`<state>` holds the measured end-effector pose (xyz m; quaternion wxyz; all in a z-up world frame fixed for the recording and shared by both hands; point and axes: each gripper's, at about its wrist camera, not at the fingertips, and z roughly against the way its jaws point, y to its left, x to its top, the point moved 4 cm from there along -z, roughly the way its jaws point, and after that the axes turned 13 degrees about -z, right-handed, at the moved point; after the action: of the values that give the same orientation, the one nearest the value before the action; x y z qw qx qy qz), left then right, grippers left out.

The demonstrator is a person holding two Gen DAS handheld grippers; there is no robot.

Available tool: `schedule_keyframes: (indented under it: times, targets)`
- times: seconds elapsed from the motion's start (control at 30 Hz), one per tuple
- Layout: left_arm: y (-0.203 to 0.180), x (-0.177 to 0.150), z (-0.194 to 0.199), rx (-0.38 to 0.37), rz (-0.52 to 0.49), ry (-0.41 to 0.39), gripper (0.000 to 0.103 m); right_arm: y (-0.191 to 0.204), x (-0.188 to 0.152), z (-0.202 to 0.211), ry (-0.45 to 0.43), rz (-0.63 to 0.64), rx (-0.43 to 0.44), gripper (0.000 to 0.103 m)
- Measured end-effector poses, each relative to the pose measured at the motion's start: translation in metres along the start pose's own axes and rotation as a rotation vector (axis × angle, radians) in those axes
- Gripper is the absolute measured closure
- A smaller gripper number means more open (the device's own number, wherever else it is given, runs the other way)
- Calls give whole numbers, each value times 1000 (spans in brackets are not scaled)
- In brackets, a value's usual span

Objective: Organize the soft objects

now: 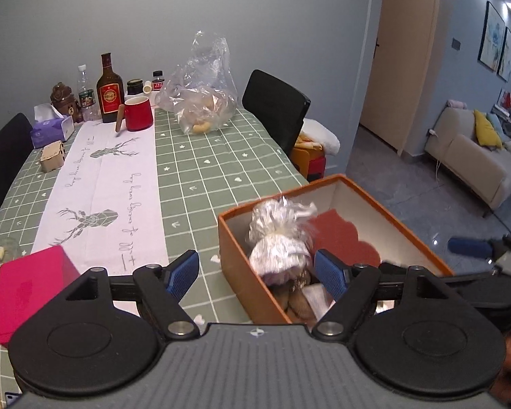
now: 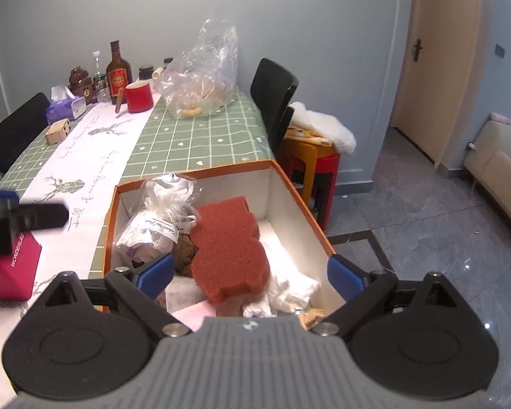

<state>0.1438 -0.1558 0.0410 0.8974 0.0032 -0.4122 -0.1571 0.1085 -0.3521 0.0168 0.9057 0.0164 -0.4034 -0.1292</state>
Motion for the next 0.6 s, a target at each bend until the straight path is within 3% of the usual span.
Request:
schedule_keyframes:
  times: [0.07,0.17,0.6]
  targets:
    - [-4,-9,4,-18,-6,-2,12,-1,-5,11,-11,-9,-11,6]
    - [-7,-22,7,-43,0,-3,3,-1,-15,23,-26,-18,-23,6]
    - [-18,-54,-2,-94,27,44,2,-23,-52,48,-7,-119,-89,3]
